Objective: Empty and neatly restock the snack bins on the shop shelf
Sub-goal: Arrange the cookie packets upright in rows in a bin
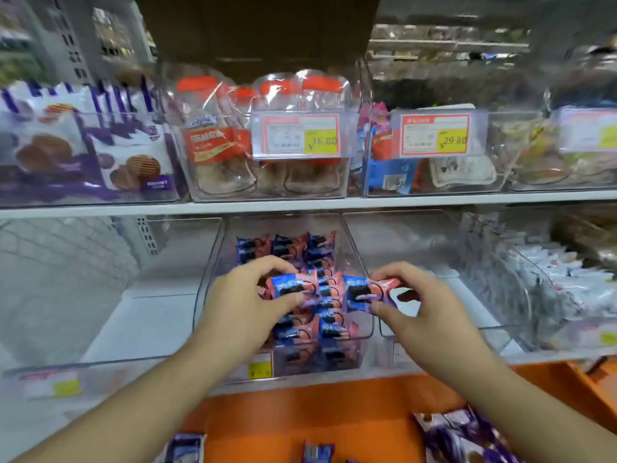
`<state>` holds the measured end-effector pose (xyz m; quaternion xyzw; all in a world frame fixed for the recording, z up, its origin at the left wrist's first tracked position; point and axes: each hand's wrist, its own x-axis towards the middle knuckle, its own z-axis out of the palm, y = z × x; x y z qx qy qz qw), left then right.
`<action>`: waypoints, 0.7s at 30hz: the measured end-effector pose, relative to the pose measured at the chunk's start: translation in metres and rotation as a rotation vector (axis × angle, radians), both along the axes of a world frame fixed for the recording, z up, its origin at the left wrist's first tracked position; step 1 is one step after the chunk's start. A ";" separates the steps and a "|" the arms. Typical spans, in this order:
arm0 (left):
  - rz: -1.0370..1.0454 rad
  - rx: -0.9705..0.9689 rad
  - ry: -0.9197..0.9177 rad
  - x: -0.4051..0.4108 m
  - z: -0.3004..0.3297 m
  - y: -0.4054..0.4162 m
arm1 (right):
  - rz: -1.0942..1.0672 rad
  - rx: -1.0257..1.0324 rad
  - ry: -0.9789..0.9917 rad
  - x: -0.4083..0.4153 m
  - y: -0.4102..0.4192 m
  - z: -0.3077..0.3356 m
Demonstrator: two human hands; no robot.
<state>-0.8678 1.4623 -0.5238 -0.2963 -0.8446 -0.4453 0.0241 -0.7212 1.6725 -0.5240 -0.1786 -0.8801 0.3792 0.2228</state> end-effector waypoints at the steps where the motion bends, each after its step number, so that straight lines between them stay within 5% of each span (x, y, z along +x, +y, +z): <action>1: 0.017 -0.008 0.028 -0.016 -0.004 0.019 | -0.015 0.002 -0.011 -0.002 0.005 -0.005; 10: 0.034 -0.194 0.305 -0.133 -0.055 0.144 | -0.015 -0.063 0.000 -0.010 0.017 -0.027; 21: 0.132 -0.223 0.311 -0.142 -0.076 0.150 | 0.012 -0.079 -0.037 -0.003 0.018 -0.031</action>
